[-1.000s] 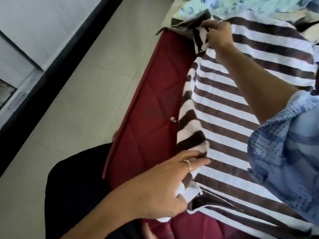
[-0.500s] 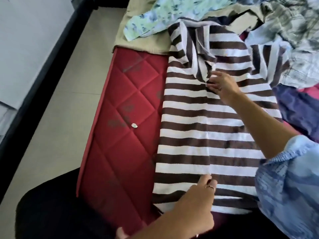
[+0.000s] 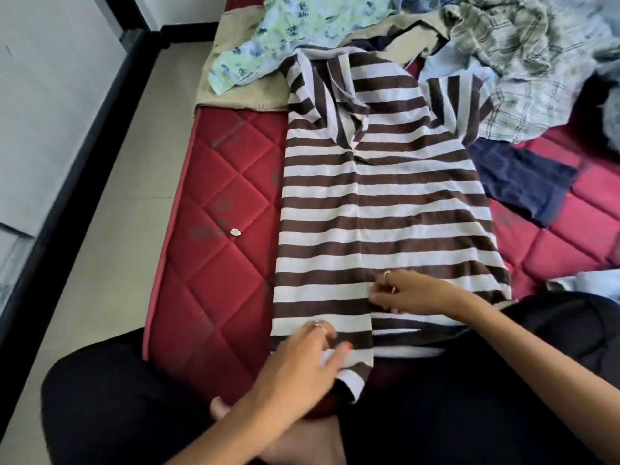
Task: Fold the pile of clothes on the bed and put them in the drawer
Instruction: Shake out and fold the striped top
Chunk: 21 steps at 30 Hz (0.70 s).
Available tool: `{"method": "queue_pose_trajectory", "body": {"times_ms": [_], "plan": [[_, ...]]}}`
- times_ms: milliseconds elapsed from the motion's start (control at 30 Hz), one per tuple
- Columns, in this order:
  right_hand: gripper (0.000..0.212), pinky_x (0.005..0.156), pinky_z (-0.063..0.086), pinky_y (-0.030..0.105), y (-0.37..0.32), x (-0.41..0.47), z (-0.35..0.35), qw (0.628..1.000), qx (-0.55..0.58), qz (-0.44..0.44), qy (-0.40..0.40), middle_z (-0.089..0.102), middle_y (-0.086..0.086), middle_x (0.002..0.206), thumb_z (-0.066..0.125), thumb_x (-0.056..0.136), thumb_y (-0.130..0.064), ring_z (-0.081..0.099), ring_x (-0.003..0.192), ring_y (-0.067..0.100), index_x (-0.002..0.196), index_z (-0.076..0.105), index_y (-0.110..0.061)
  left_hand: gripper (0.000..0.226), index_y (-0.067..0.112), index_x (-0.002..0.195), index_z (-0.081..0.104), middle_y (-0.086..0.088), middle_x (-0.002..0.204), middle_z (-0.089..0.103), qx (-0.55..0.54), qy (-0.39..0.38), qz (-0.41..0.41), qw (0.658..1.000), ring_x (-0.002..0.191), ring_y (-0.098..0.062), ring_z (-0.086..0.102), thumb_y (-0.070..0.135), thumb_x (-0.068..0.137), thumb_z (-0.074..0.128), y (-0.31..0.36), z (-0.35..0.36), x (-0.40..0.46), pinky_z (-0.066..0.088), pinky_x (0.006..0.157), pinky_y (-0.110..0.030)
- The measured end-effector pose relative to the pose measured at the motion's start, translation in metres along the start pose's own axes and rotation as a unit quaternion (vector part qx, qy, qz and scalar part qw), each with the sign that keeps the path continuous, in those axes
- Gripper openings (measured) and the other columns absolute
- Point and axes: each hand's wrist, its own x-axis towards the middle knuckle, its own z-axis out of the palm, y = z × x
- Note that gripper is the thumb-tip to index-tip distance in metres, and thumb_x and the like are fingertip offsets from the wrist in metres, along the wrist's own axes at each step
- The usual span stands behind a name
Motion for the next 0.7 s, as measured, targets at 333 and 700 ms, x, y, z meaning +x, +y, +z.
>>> {"method": "queue_pose_trajectory", "body": {"times_ms": [333,700], "plan": [[0.068,0.112,0.028,0.045,-0.005,-0.029,0.06,0.981,-0.191,-0.018,0.026,0.039,0.001,0.137,0.061,0.088,-0.03,0.033,0.131,0.028,0.147,0.027,-0.025,0.101,0.018,0.152,0.003,-0.002,0.136,0.025,0.107,-0.015,-0.073,0.992,0.125,-0.025,0.037,0.034,0.08,0.073,-0.055,-0.006,-0.017,0.038,0.104,-0.039],[0.035,0.089,0.044,0.035,-0.03,-0.024,0.099,0.983,-0.138,-0.069,0.104,0.059,0.01,0.112,0.064,0.083,-0.021,0.056,0.106,0.026,0.113,0.052,-0.006,0.043,0.016,0.135,0.046,-0.005,0.124,0.052,-0.03,0.198,0.043,0.979,0.107,-0.037,0.059,0.011,0.093,0.051,-0.044,-0.001,-0.004,0.047,0.088,-0.048]]}}
